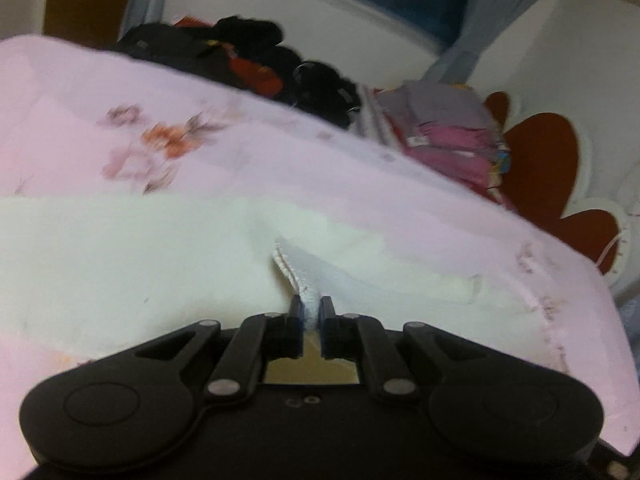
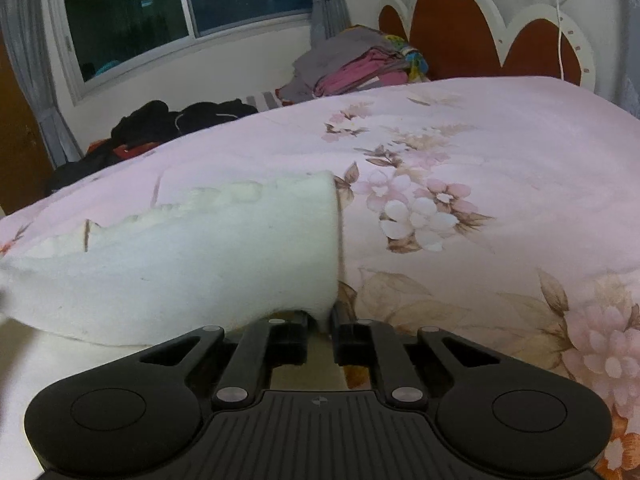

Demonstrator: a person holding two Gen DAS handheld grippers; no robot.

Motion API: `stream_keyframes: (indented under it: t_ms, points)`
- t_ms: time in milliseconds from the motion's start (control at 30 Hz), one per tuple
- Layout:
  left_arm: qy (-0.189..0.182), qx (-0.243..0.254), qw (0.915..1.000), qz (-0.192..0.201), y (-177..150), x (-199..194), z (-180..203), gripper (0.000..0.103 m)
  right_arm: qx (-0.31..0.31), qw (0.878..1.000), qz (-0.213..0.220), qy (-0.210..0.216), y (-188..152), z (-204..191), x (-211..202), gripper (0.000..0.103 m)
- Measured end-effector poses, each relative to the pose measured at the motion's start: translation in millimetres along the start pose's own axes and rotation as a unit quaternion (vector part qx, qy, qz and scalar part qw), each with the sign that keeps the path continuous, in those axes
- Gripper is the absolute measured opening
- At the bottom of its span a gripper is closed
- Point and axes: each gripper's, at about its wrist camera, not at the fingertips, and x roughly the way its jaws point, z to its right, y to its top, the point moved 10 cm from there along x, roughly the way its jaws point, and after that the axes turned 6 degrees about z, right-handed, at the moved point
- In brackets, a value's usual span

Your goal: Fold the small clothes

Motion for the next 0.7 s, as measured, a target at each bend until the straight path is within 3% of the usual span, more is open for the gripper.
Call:
stream_keyframes:
  t_ms: [167,233,300,333,367,400,433,533,700]
  points:
    - [0.012,0.020,0.9993,-0.028,-20,6,-14,0.008,0.007,1.000,-0.002,-0.013,-1,8,-6,0.010]
    - [0.018,0.014,0.9994,-0.028,-20,6,-21,0.021,0.014,1.000,-0.008,-0.010,-2,11,-11,0.010]
    - [0.038,0.010,0.9992,-0.012,-18,-3,-30,0.026,0.008,1.000,-0.013,-0.001,-3,13,-23,0.011]
    - [0.054,0.014,0.9984,0.003,-13,-10,-36,0.031,0.001,1.000,-0.004,-0.001,0,15,-32,0.014]
    - [0.064,0.018,0.9976,0.018,-8,-17,-39,0.034,0.000,1.000,0.008,-0.002,3,16,-40,0.029]
    - [0.069,0.025,0.9967,0.035,-3,-24,-41,0.037,0.002,1.000,0.022,-0.001,10,18,-46,0.052]
    - [0.069,0.031,0.9963,0.041,1,-28,-39,0.037,0.000,0.999,0.035,-0.002,17,19,-50,0.065]
    - [0.046,0.055,0.9964,0.044,5,-31,-19,0.039,-0.005,0.999,0.050,0.004,36,14,-43,0.065]
    - [0.025,0.095,0.9946,0.034,-5,-11,18,0.040,0.001,0.999,0.019,0.028,50,-2,7,0.064]
